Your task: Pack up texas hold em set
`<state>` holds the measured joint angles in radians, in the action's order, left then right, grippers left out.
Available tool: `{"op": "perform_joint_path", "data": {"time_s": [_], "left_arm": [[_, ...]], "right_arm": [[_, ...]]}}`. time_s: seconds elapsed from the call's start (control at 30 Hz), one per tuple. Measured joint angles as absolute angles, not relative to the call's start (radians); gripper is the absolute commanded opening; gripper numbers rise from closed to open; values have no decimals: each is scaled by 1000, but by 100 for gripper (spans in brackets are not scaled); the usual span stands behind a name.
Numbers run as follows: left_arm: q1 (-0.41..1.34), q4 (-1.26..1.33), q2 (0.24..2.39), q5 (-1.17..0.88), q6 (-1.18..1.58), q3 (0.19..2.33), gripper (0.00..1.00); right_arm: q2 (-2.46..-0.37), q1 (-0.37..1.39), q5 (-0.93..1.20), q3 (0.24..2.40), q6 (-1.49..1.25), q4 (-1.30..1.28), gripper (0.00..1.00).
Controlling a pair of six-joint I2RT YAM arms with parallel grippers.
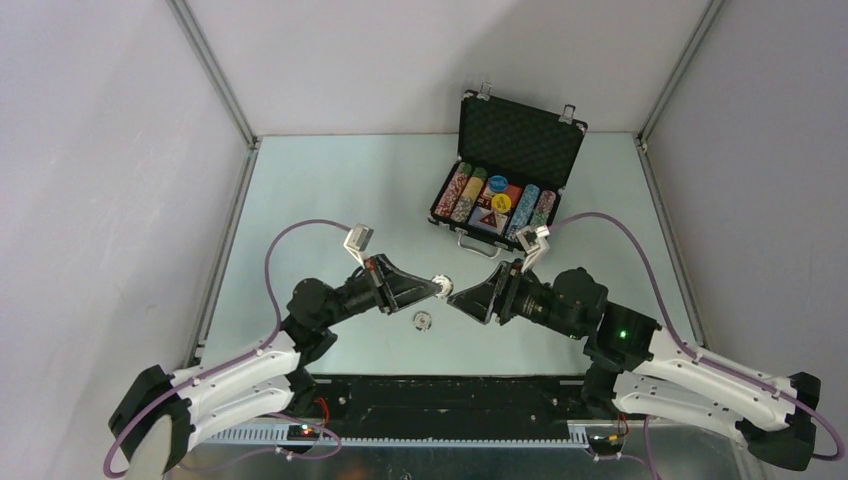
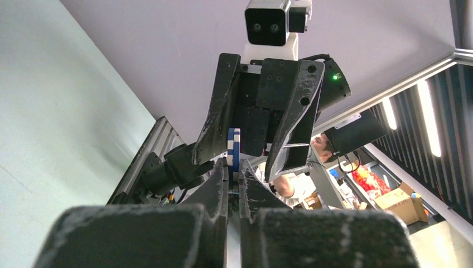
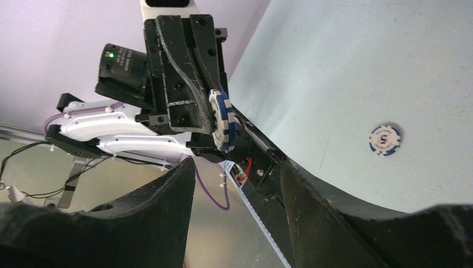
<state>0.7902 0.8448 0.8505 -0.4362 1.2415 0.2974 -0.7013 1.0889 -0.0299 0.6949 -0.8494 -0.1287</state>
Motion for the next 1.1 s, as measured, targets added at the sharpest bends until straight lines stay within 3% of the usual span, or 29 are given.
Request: {"op": "perform_joint_path", "data": {"time_s": [0.6, 0.73, 0.83, 0.9, 0.97, 1.03, 1.07, 1.1], "left_arm": [[804, 916, 855, -444, 1258, 284, 0], [808, 919, 856, -448, 1259, 273, 0], [810, 929, 857, -448, 1260, 273, 0], [809, 935, 857, -448, 1262, 273, 0], [809, 944, 857, -448, 1267, 273, 7], [809, 950, 860, -448, 1268, 271, 31], [809, 955, 863, -448, 1267, 271, 48], [810, 956, 868, -450, 1270, 271, 55]], "right_arm": [[-747, 1089, -12, 685, -872, 25, 35], [-757, 1088, 1, 685, -874, 38, 22], [-763, 1086, 2, 685, -873, 38, 3], [-763, 1084, 5, 685, -876, 41, 0], [-763, 1084, 6, 685, -879, 46, 0], [-763, 1084, 7, 685, -879, 47, 0], [-763, 1084, 8, 685, -879, 47, 0], [-763, 1084, 9, 685, -878, 50, 0]]}}
